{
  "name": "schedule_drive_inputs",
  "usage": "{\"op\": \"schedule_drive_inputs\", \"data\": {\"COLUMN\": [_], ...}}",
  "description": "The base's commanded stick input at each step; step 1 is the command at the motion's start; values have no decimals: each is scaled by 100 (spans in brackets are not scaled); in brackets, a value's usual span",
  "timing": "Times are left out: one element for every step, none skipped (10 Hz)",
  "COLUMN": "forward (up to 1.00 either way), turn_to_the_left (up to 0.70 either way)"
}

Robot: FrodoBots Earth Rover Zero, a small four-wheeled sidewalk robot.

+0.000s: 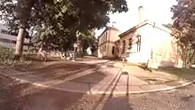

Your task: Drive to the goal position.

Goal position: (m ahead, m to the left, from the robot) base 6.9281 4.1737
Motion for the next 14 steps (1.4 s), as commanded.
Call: {"op": "schedule_drive_inputs", "data": {"forward": [45,45,45,45,45,45,45,33,0,0,14,29,31,31], "turn_to_the_left": [0,0,0,0,0,0,0,0,0,0,0,0,0,0]}}
